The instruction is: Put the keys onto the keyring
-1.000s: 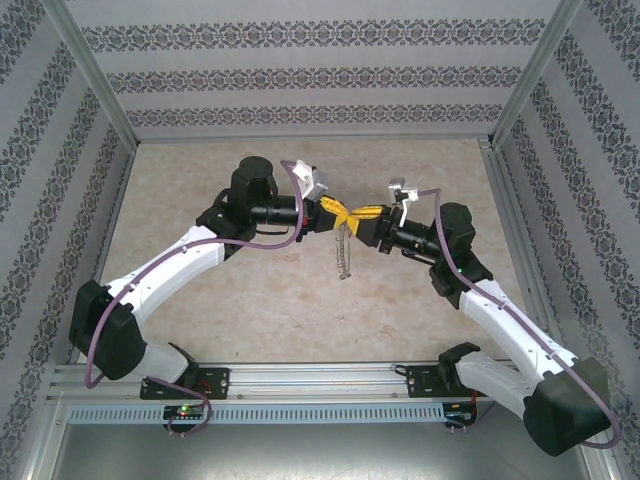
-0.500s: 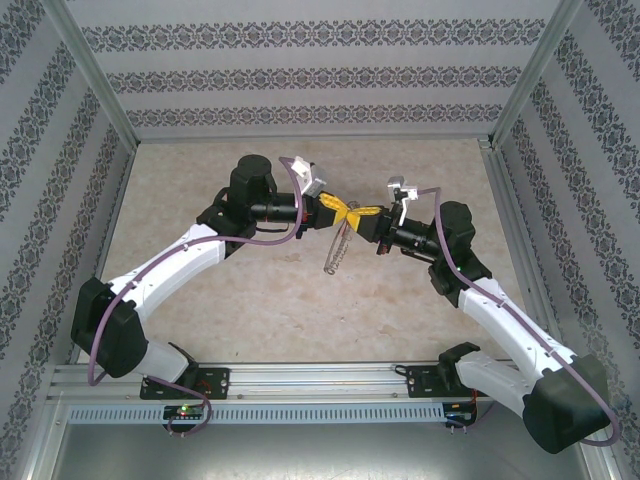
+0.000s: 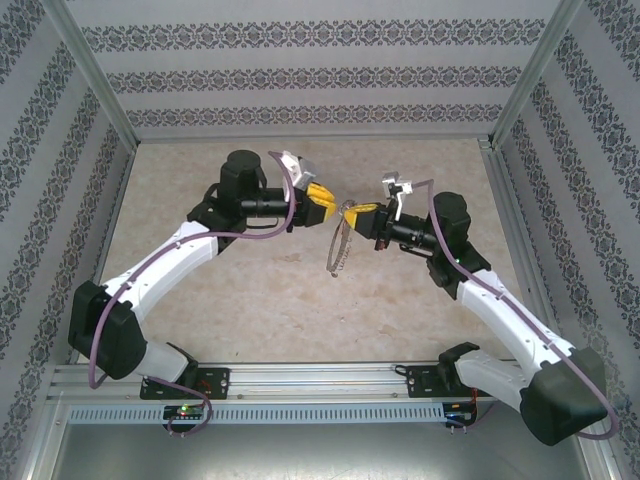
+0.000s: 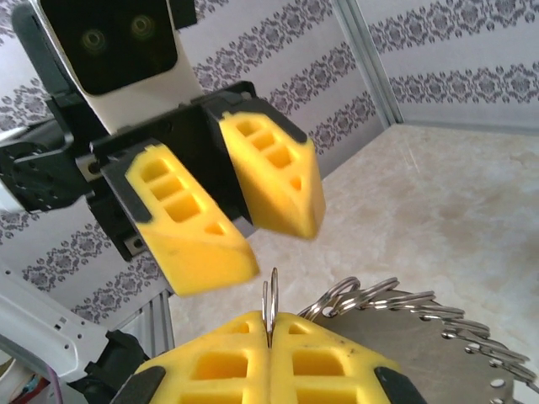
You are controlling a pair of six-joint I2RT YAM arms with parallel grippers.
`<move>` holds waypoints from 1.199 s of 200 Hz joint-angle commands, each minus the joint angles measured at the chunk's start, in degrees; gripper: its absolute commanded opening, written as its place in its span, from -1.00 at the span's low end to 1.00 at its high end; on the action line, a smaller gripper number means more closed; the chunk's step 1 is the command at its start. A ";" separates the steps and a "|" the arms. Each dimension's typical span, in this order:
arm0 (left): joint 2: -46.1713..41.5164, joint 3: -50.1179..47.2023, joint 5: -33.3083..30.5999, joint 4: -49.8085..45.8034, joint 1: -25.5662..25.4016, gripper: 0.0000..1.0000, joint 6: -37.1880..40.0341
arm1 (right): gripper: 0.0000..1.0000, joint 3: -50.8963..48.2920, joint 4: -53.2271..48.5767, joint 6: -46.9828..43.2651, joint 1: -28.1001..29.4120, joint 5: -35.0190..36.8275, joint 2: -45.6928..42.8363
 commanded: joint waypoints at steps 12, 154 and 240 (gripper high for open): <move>-1.76 4.30 1.58 -9.01 3.20 -0.29 6.15 | -1.00 5.67 -8.34 -7.96 -0.54 -1.24 3.55; 13.12 22.62 12.38 -38.60 5.92 -0.17 19.19 | -1.00 19.49 -25.57 -22.63 -2.20 -10.99 16.40; 18.90 27.14 17.63 -44.89 5.92 -0.25 21.02 | -1.00 19.63 -23.30 -21.23 -2.21 -12.79 16.99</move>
